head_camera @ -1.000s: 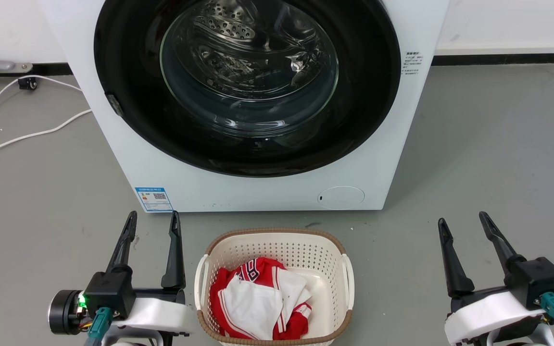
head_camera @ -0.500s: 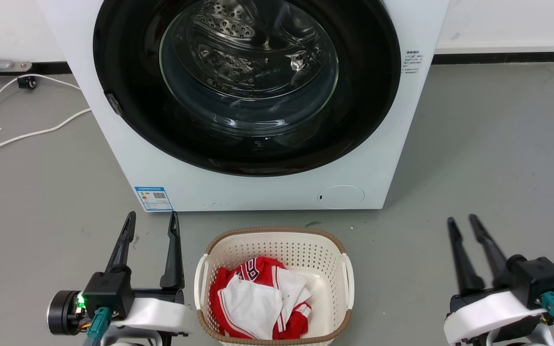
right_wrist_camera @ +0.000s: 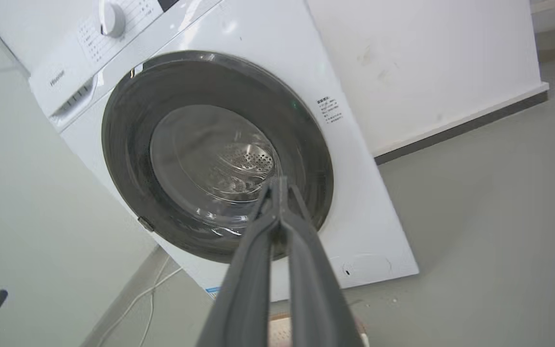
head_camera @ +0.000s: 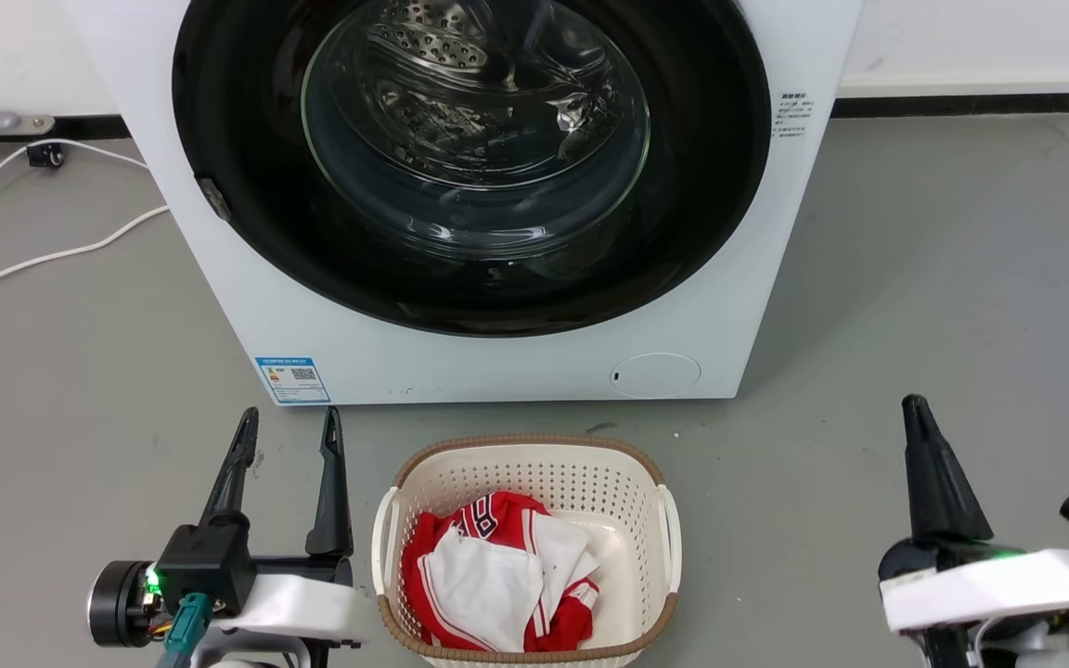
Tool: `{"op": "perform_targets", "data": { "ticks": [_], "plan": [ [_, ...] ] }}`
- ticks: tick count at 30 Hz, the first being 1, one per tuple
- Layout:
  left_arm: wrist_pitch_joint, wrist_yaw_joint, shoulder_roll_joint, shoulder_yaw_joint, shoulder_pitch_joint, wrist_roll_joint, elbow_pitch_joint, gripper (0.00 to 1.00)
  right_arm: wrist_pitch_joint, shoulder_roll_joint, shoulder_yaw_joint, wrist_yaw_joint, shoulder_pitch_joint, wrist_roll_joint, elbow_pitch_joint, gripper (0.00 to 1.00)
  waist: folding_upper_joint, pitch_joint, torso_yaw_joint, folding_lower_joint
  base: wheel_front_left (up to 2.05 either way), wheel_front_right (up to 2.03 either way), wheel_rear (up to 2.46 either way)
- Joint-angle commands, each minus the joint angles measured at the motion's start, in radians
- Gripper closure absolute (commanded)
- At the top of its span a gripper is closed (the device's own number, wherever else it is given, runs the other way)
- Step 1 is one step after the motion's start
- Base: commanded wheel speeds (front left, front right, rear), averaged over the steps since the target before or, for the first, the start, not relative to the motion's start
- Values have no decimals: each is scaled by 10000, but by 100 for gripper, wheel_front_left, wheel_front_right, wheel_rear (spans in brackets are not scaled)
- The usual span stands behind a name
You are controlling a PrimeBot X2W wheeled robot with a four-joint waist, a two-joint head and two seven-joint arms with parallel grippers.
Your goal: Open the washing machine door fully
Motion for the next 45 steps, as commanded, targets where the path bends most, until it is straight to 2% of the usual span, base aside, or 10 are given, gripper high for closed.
{"op": "perform_targets", "data": {
  "ticks": [1,6,9,12,16,21,26,33,37,45],
  "plan": [
    [-25,19,-13,2,-17,-64,-31,0,-165,38,60,-3,-320,716,32,100,0,23,-8,0,0,0,0],
    [-25,82,-13,-5,-124,-123,-78,0,-200,31,74,-3,-950,3909,264,100,0,164,-42,0,0,0,0],
    [-25,106,-12,-4,-241,-167,-128,0,-75,28,-136,-2,-1621,5179,512,100,0,328,-70,0,0,0,0],
    [-25,129,-12,-35,-344,-172,-173,0,38,28,-379,-2,-2144,5802,683,100,0,482,-55,0,0,0,0],
    [-25,178,-11,-123,-623,-194,-246,0,449,26,-909,-2,-3262,7183,854,100,0,857,34,0,0,0,0],
    [-24,265,-11,-206,-1030,-213,-371,0,1211,-97,-1738,-2,-4840,7900,1408,100,0,1376,112,0,0,0,0],
    [-25,325,-10,-349,-1372,-228,-424,0,2062,-526,-2370,-2,-6699,8296,2898,100,0,1784,199,0,0,0,0],
    [-24,353,-12,-516,-1713,-232,-488,0,3209,-1366,-2721,-2,-9493,8079,5673,100,0,2245,435,0,0,0,0],
    [-24,311,-13,-641,-1853,-188,-522,0,4021,-1805,-2551,-2,-10963,7716,7122,100,0,2523,538,0,0,0,0],
    [-24,335,-10,-811,-2225,-173,-634,0,5501,-2048,-1674,-2,-13211,6552,9306,100,0,3119,651,0,0,0,0]
  ]
}}
